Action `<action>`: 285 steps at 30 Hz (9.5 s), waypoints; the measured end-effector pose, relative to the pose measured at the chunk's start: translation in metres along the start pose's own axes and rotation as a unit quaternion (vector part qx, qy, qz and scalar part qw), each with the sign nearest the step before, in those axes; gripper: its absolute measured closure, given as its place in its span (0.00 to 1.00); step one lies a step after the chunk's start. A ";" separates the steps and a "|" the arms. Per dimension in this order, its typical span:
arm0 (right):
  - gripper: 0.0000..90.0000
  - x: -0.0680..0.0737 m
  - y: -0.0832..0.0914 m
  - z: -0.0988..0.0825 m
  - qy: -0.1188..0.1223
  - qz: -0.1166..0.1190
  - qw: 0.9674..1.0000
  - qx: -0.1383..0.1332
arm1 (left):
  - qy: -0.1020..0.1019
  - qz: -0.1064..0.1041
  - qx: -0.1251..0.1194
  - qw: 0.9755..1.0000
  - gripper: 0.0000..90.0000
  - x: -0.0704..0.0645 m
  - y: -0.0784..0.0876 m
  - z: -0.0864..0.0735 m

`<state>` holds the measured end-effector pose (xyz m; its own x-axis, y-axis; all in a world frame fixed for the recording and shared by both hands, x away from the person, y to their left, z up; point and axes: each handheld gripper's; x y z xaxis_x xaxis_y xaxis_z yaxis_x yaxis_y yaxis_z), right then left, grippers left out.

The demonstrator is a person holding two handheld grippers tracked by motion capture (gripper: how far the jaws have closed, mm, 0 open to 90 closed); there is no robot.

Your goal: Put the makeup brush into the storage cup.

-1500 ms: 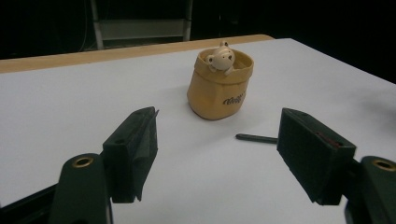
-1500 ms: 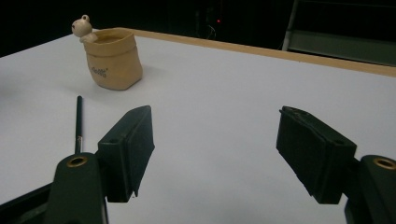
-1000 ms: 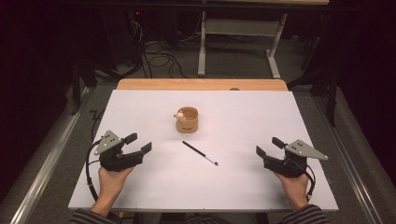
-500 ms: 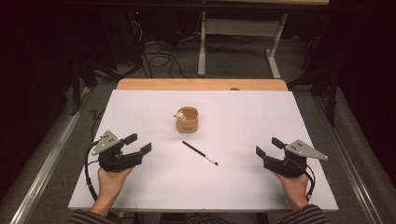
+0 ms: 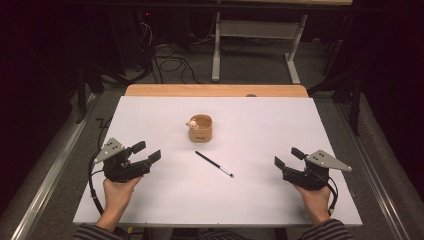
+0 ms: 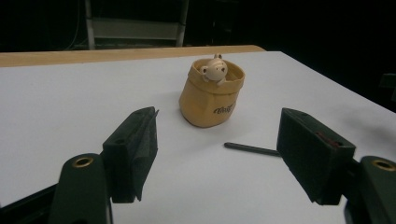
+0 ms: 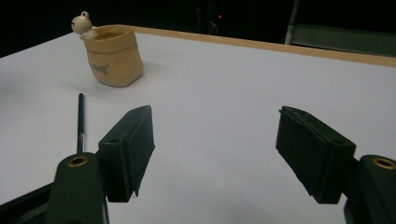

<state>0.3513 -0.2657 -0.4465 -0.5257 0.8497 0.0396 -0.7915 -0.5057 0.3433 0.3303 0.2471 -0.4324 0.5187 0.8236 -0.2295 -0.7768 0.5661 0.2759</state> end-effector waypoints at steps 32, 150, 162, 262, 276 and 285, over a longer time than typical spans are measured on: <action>0.32 0.000 0.000 0.000 0.000 0.001 1.000 0.001 | -0.008 -0.032 0.004 0.999 0.31 -0.004 -0.013 0.013; 0.32 0.001 -0.001 0.000 0.003 0.012 1.000 0.005 | -0.071 -0.151 0.055 0.984 0.35 -0.075 -0.121 0.049; 0.32 0.001 -0.001 0.000 0.004 0.014 1.000 0.007 | -0.083 -0.154 0.071 0.982 0.35 -0.078 -0.128 0.051; 0.32 0.003 -0.004 -0.001 0.010 0.019 1.000 0.019 | -0.277 -0.143 0.362 0.878 0.32 -0.109 -0.173 0.090; 0.32 0.002 -0.004 -0.001 0.008 0.019 1.000 0.019 | -0.295 -0.148 0.395 0.857 0.31 -0.112 -0.182 0.088; 0.32 0.002 -0.004 -0.001 0.007 0.020 1.000 0.019 | -0.307 -0.140 0.412 0.846 0.30 -0.112 -0.188 0.087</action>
<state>0.3527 -0.2623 -0.4485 -0.5611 0.8268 0.0403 -0.7576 -0.5325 0.3774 0.4489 0.0514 -0.3774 0.9258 0.3722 0.0655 -0.2113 0.3660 0.9063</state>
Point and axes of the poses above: each handheld gripper's, and its own axes: y roughly backward along the jaws, z roughly out of its top, x roughly to its left, and after that the axes turned 2 degrees about -x, right-handed
